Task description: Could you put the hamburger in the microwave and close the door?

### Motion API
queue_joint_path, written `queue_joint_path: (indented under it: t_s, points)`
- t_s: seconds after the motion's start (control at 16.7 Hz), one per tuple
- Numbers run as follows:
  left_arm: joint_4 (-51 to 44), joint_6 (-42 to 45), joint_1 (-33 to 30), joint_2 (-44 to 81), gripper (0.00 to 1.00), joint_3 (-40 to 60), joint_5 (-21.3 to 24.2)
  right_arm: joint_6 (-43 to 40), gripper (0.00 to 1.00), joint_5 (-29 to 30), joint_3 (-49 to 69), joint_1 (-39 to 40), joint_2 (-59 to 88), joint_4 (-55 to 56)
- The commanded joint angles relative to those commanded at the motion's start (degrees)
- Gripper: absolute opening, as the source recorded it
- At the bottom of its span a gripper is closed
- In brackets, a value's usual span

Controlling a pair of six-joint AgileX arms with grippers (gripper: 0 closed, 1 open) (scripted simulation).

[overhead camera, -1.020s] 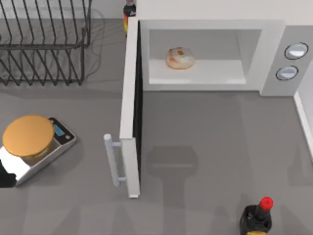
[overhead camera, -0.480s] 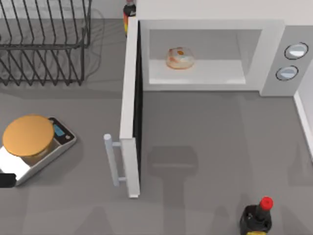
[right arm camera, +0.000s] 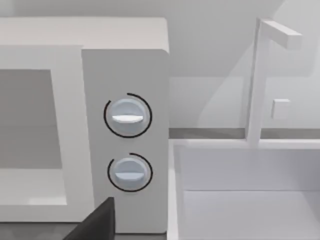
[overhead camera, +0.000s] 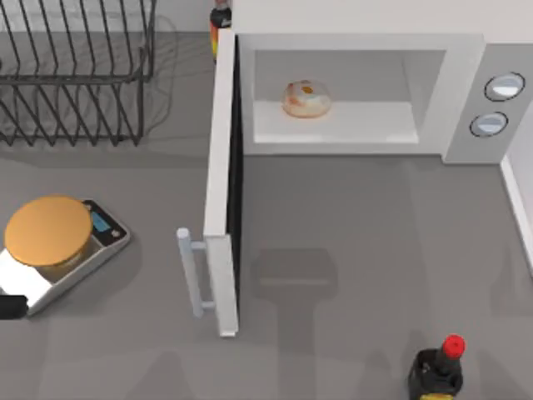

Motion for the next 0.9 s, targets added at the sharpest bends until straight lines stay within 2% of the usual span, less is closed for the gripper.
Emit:
queue_joint_path:
  t_s: [0.12, 0.42, 0.78, 0.9]
  points:
    - [0.6, 0.0, -2.2, 0.8, 0.00, 0.2, -2.2, 0.0, 1.00, 0.0, 0.0, 0.0, 0.0, 0.0]
    - [2.5, 0.1, -11.3, 3.4, 0.00, 0.9, -11.3, 0.0, 1.00, 0.0, 0.0, 0.0, 0.0, 0.0]
    - [2.5, 0.0, -12.2, 3.4, 0.00, 0.8, -12.2, 0.0, 1.00, 0.0, 0.0, 0.0, 0.0, 0.0]
    - [1.4, 0.0, -14.4, 2.5, 0.00, 1.0, -14.4, 0.0, 1.00, 0.0, 0.0, 0.0, 0.0, 0.0]
